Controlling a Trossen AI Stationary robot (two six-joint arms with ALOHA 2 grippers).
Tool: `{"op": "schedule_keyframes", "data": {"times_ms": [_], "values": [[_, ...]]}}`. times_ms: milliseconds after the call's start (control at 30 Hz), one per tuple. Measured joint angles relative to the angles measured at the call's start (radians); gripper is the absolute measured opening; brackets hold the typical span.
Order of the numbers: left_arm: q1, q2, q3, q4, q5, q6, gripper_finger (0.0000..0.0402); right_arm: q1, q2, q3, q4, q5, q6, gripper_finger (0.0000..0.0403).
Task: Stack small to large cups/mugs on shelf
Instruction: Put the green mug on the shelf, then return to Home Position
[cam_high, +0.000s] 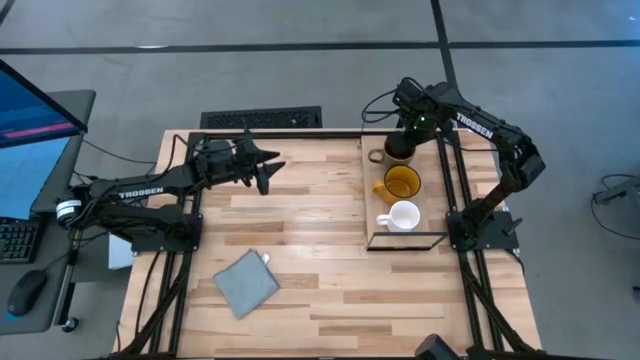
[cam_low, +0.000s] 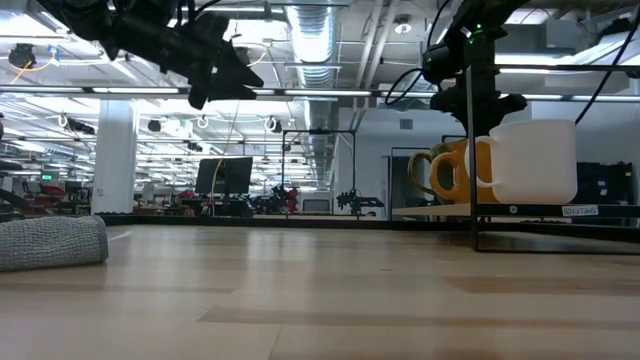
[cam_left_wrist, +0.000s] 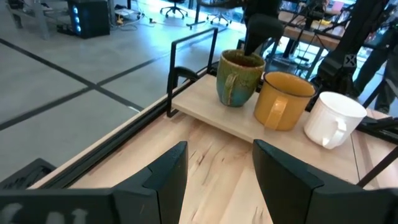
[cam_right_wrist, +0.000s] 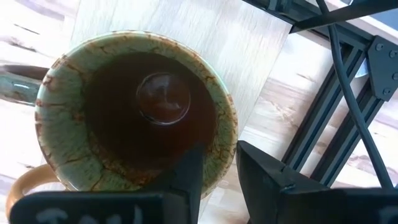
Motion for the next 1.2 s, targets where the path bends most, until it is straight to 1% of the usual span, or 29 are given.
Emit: {"op": "schedule_keyframes", "data": {"times_ms": [167, 333, 800, 1000, 1200], "values": [[0.0, 0.0, 0.0, -0.032, 0.0, -0.011, 0.0171, 0.0, -0.002, 0.006, 0.001, 0.0, -0.018, 0.0118], [0.0, 0.0, 0.0, -0.036, 0.0, -0.016, 0.0171, 0.0, -0.003, 0.045, 0.003, -0.001, -0.02, 0.0118], [0.0, 0.0, 0.0, -0.039, 0.0, -0.016, 0.0171, 0.0, -0.003, 0.201, -0.08, -0.001, -0.019, 0.0118], [-0.001, 0.0, 0.0, -0.074, 0.0, -0.016, 0.0171, 0.0, -0.003, 0.269, -0.086, -0.001, -0.02, 0.0118], [-0.003, 0.0, 0.0, -0.072, 0.0, -0.005, 0.0171, 0.0, -0.003, 0.336, -0.102, -0.001, -0.044, 0.0118]]}}
